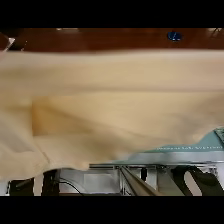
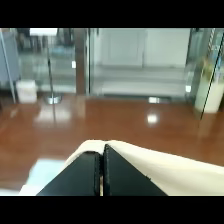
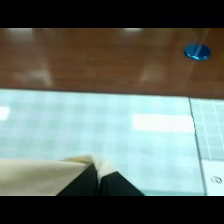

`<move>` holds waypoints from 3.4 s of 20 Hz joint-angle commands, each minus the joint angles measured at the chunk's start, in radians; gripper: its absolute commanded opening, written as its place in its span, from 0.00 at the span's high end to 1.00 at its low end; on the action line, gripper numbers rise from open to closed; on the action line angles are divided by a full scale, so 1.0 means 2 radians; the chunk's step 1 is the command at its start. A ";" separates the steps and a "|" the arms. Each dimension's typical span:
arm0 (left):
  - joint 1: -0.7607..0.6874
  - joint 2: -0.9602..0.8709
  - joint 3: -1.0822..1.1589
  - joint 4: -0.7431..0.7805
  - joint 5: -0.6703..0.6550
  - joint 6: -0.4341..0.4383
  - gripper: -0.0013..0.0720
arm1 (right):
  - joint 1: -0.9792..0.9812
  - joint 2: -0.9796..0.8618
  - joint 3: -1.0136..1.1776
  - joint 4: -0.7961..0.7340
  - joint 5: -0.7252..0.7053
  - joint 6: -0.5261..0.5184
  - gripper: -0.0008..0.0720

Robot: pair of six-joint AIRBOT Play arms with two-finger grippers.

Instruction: Fold the shirts.

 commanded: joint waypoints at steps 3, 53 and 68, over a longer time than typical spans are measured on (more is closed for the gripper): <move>-0.004 -0.067 -0.124 -0.045 -0.027 -0.014 0.95 | 0.025 -0.064 -0.039 -0.057 0.000 0.014 0.96; -0.159 -0.655 -0.046 -0.005 -0.139 0.015 0.29 | -0.083 -0.618 0.020 0.130 0.016 -0.032 0.42; -0.032 -0.302 -0.595 -0.197 0.051 0.048 0.29 | -0.140 -0.157 -0.576 0.242 -0.271 -0.086 0.42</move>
